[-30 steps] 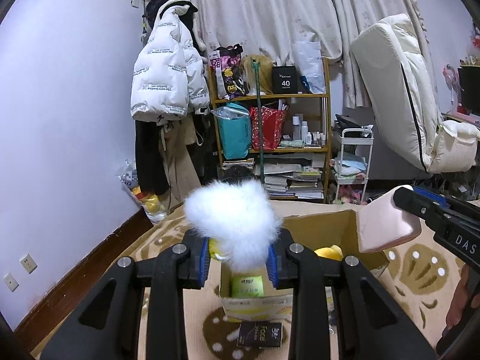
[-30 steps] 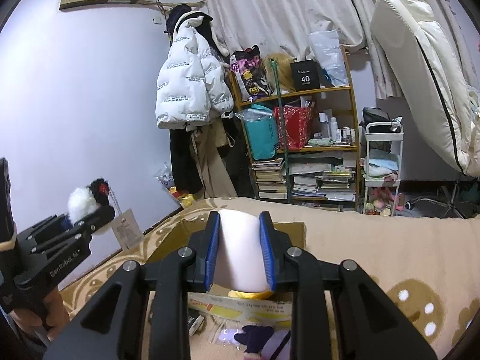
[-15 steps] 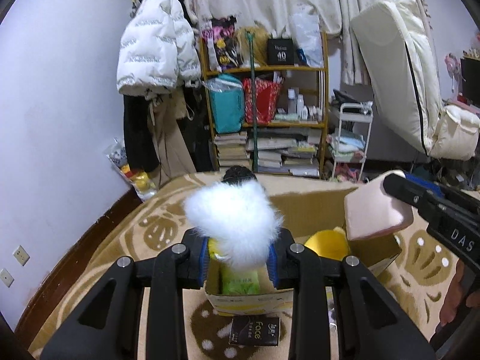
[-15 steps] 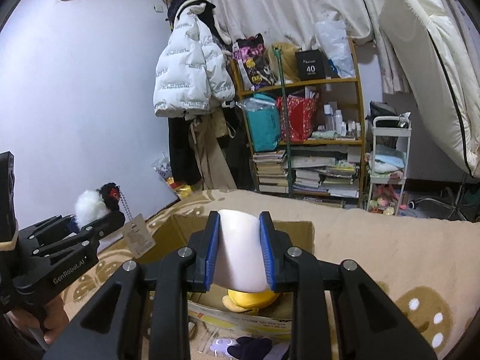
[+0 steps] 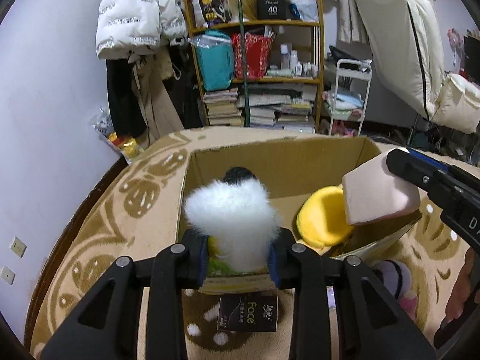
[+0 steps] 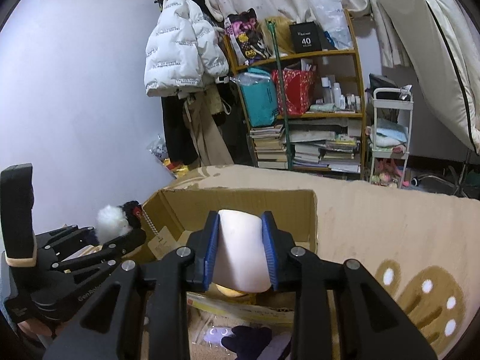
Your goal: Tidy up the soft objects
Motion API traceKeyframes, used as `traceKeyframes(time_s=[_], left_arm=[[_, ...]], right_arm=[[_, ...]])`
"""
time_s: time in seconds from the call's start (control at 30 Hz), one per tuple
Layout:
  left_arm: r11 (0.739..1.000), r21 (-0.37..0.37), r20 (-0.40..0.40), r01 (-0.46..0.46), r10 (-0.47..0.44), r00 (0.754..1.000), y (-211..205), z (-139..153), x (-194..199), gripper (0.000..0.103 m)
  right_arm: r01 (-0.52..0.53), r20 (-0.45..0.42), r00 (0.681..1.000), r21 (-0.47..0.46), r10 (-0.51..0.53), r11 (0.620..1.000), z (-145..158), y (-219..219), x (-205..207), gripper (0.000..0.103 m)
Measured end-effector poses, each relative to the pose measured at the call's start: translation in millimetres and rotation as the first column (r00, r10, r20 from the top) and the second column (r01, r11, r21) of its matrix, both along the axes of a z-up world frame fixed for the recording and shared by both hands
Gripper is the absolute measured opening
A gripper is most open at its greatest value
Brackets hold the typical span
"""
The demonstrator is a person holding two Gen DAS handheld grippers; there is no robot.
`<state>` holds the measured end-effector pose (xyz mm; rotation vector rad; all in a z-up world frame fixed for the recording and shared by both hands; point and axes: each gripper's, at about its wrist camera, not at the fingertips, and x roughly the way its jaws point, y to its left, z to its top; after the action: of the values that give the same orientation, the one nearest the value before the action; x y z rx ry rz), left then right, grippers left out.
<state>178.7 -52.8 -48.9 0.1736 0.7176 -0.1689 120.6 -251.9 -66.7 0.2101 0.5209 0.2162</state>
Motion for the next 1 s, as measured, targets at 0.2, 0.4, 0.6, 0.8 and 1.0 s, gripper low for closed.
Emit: traceKeyframes(time_s=[0.2,0.4,0.6,0.8,1.0], left_arm=[[1.000,0.013,-0.037,-0.013,0.013,0.999,3.1,-7.2,2.6,0.032],[0.999,0.014,-0.072,-0.033,0.034,0.997,7.7,-10.9,4.7,0.035],[0.998,0.035,-0.025,-0.047,0.048,0.999,11.0,-0.5,-5.6,0.057],[0.998,0.030,-0.022,-0.052,0.052,0.998,18.7,11.1,-15.8,0.079],[0.998,0.029,-0.026,-0.062,0.063,0.998,28.1,20.1,-33.8,0.094]], right_arm=[[-0.002,-0.036,0.999,-0.005,0.002,1.000,-9.6,-2.0,4.0,0.033],[-0.002,-0.066,0.998,0.000,0.002,1.000,-14.4,-6.0,5.4,0.035],[-0.008,-0.035,0.999,0.007,0.008,1.000,-7.5,-6.6,-2.1,0.046],[0.002,-0.042,0.999,0.007,-0.002,1.000,1.3,-8.4,-17.9,0.070],[0.030,-0.052,0.998,0.011,-0.029,0.999,11.3,-10.1,-42.5,0.093]])
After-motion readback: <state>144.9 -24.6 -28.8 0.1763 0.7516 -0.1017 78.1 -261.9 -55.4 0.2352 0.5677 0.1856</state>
